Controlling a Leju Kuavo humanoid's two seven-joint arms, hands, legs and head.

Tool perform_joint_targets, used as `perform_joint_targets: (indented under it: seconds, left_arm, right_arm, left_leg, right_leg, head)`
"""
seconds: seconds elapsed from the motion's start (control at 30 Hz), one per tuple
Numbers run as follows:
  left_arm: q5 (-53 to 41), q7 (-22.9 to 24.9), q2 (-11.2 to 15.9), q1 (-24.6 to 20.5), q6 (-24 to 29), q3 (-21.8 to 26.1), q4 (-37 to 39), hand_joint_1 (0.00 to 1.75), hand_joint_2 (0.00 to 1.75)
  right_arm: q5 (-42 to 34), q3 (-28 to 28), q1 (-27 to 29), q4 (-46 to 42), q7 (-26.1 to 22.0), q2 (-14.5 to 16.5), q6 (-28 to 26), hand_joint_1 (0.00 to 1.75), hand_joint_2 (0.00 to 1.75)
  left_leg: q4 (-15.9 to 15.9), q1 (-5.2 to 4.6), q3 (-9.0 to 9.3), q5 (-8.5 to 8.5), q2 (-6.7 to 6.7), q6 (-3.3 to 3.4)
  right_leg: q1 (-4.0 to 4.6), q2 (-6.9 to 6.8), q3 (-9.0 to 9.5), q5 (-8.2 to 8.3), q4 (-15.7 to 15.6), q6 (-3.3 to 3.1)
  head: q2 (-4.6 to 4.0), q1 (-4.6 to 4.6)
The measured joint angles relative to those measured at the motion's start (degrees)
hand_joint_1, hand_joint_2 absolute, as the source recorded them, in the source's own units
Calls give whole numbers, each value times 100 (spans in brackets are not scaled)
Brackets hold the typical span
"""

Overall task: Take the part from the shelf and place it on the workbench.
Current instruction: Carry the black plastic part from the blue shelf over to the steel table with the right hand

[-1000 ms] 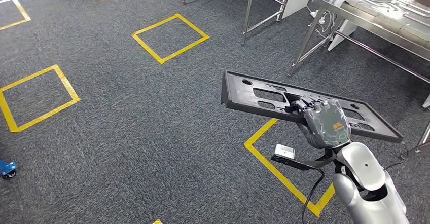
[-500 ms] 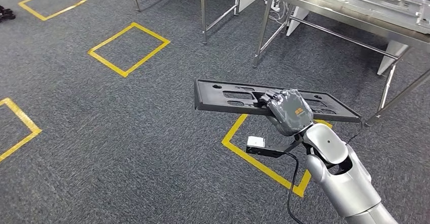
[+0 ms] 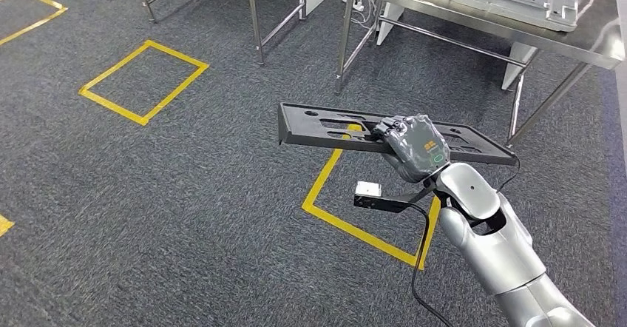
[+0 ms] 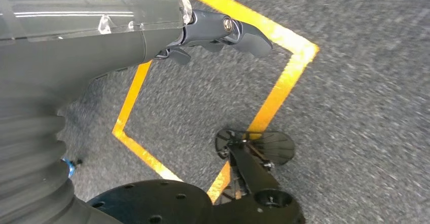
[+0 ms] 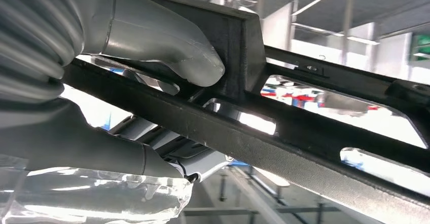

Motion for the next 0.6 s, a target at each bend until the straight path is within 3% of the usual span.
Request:
perform_joint_targets:
  seconds: [0.17,0.23,0.3,0.37,0.43,0.47,0.5,0.53,0.6]
  left_arm:
    - [-2,-3,-1,-1,-4,1,0,0,175]
    - [-2,-12,-2,2,-13,2,1,0,175]
    - [-4,-26,-4,4,-29,3,2,0,175]
    - [-18,-42,-10,-18,-57,3,-1,0,175]
    - [-30,-47,-14,-32,-74,3,-3,0,175]
    - [-32,-42,-15,-25,-74,3,-2,0,175]
    - [-34,-37,-15,-12,-74,3,-2,0,175]
    - [-37,-33,-15,0,-74,3,-2,0,175]
    - [-43,-15,-10,29,-74,3,4,0,175]
  right_arm:
    - [-13,-11,0,-2,2,-14,-3,175,175]
    - [-40,-49,0,-10,3,-46,-9,175,175]
    - [-79,-116,6,-28,5,-88,-25,175,175]
    - [-131,-237,65,-95,5,-183,-43,175,175]
    - [-169,-328,152,-154,3,-261,-51,175,175]
    - [-170,-334,187,-156,2,-264,-51,175,175]
    - [-171,-339,227,-158,1,-267,-51,175,175]
    - [-171,-345,259,-158,0,-270,-51,175,175]
    - [-173,-362,293,-157,2,-273,-52,175,175]
  left_leg:
    - [0,0,29,-20,29,-9]
    - [-5,-15,74,-60,82,-42]
    - [-22,-42,139,-129,190,-108]
    - [489,-30,-30,-402,3,-200]
    - [1419,-4,-519,-720,-285,-265]
    - [1704,-1,-755,-728,-312,-268]
    - [1768,-2,-899,-604,-325,-266]
    - [1597,-2,-941,-350,-343,-258]
    - [846,4,-806,282,-532,-218]
  right_leg:
    - [3,-45,114,122,-236,-8]
    - [59,-236,271,158,-543,-34]
    - [141,-370,388,92,-773,-124]
    - [131,-123,525,-33,-841,-296]
    - [97,185,702,-144,-887,-405]
    - [101,280,758,-188,-886,-409]
    - [104,378,823,-234,-885,-406]
    - [105,478,894,-283,-884,-398]
    - [102,657,1021,-387,-881,-367]
  head:
    - [0,0]
    - [0,1]
    - [0,0]
    - [0,-2]
    - [0,-2]
    - [0,-2]
    - [0,-2]
    - [0,-2]
    - [0,-1]
